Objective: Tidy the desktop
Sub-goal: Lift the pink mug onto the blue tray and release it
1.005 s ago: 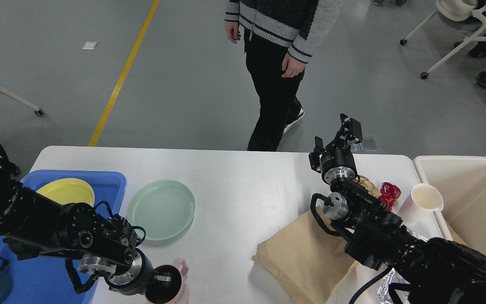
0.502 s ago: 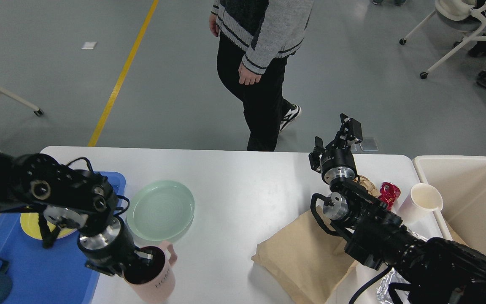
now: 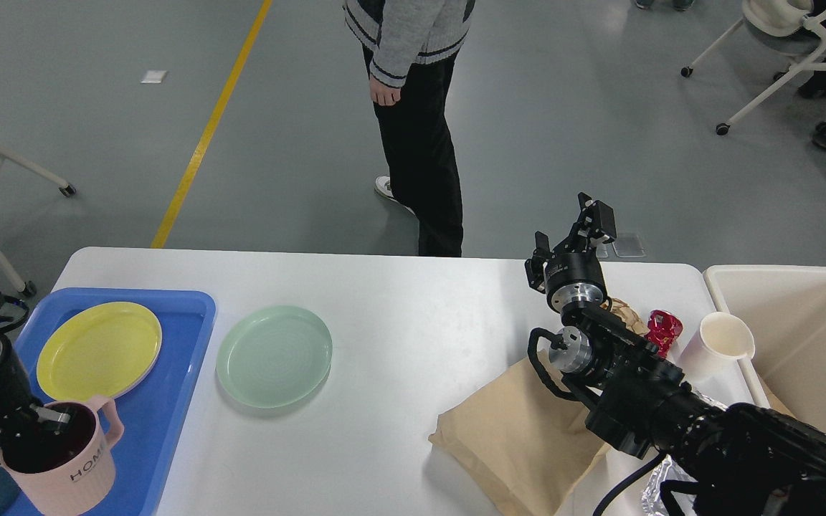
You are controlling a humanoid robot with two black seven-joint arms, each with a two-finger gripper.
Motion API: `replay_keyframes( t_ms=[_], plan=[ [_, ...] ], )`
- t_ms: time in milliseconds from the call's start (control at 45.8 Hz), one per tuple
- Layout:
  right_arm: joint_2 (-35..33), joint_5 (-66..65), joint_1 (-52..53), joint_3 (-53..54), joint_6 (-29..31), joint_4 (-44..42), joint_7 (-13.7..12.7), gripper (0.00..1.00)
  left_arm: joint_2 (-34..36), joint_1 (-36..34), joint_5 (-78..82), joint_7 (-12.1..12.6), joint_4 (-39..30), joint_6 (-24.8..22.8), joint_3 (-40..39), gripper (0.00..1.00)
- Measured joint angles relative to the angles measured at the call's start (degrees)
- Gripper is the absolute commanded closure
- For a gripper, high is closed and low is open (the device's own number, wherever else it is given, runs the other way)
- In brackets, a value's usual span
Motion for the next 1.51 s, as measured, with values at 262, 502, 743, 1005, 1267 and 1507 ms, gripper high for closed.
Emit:
replay_keyframes(
  t_ms=[262,502,743,1005,1267,1507],
  plan=[
    [0.02,0.00,0.00,0.00,0.00,-0.04,0.00,0.00,0.11,11.70,0.44,-0.12,0.88,21.07,0.88,1.00],
    [0.01,0.00,0.00,0.00,0.00,-0.05,0.00,0.00,-1.23,19.47,0.08,-1.37,2.55,33.43,0.18,1.00],
    [0.01,0.00,0.00,0.00,0.00,-0.05,0.00,0.00,-3.92,24.85,-0.73,-5.34,5.78,38.63,0.10,0.58],
    [0.01,0.00,0.00,0.00,0.00,-0.03,0.00,0.00,-4.26,25.37,-0.82,-5.57,5.98,38.54,-0.10,0.05],
    [0.01,0.00,0.00,0.00,0.00,-0.05,0.00,0.00,-1.17,20.89,-1.04,-5.14,5.88,32.52,0.16,0.04],
    [0.02,0.00,0.00,0.00,0.00,-0.08,0.00,0.00,7.13,4.09,-2.70,-5.04,7.20,4.79,0.19,0.06]
  ],
)
